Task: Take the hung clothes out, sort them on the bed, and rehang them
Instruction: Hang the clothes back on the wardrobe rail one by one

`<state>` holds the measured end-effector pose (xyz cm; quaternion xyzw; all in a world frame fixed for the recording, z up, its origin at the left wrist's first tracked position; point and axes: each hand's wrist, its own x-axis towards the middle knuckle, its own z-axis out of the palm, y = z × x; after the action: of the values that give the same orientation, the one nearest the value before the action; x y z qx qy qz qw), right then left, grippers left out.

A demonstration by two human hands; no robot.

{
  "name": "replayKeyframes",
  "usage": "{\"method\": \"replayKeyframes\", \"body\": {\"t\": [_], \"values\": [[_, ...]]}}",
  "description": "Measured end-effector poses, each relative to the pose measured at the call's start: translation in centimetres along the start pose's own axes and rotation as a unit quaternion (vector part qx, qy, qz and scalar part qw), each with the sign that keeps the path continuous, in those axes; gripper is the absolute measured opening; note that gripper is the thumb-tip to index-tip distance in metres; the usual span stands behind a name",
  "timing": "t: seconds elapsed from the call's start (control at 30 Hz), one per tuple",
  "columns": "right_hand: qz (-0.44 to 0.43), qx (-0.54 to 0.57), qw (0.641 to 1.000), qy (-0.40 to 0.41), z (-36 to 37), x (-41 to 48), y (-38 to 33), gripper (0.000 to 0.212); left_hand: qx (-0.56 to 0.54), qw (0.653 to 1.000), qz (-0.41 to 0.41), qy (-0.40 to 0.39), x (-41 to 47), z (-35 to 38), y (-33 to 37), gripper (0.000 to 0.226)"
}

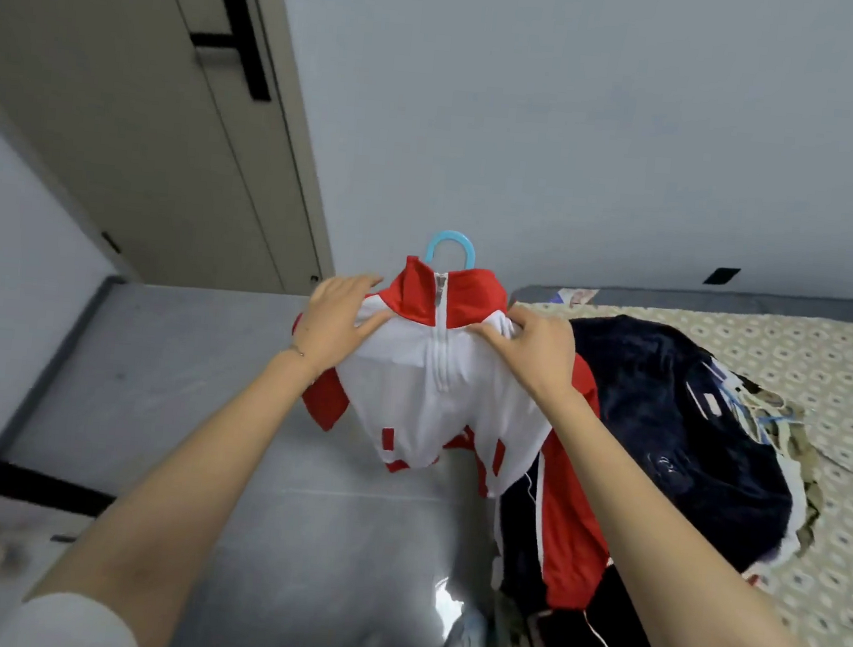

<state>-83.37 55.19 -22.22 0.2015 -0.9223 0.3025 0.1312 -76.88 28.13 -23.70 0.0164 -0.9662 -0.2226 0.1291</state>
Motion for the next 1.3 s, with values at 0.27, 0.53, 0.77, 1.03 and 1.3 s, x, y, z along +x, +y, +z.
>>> {"method": "replayKeyframes", "body": {"t": [0.27,0.53,0.77,1.03,1.3], "values": [[-0.034,0.037,0.997,-0.064,3.6,-3.1,-8.4,0.056,-0.021,0.997,-0.074,-0.01,-9.0,-5.9,-3.1,0.042],[-0.083,0.033,0.966,-0.242,5.5,-5.4,-14.6,0.068,-0.001,0.985,-0.168,0.042,-17.4,-9.1,-5.0,0.033],[-0.19,0.032,0.901,-0.388,7.9,-8.8,-20.3,0.05,0.047,0.961,-0.255,0.098,-27.1,-12.1,-5.1,0.031],[-0.305,0.08,0.848,-0.426,10.3,-15.5,-32.2,0.051,0.092,0.909,-0.357,0.195,-40.5,-17.7,-7.1,0.033],[-0.386,0.125,0.805,-0.433,13.6,-22.3,-47.8,0.043,0.144,0.851,-0.428,0.269,-52.4,-26.3,-13.1,0.026]]}}
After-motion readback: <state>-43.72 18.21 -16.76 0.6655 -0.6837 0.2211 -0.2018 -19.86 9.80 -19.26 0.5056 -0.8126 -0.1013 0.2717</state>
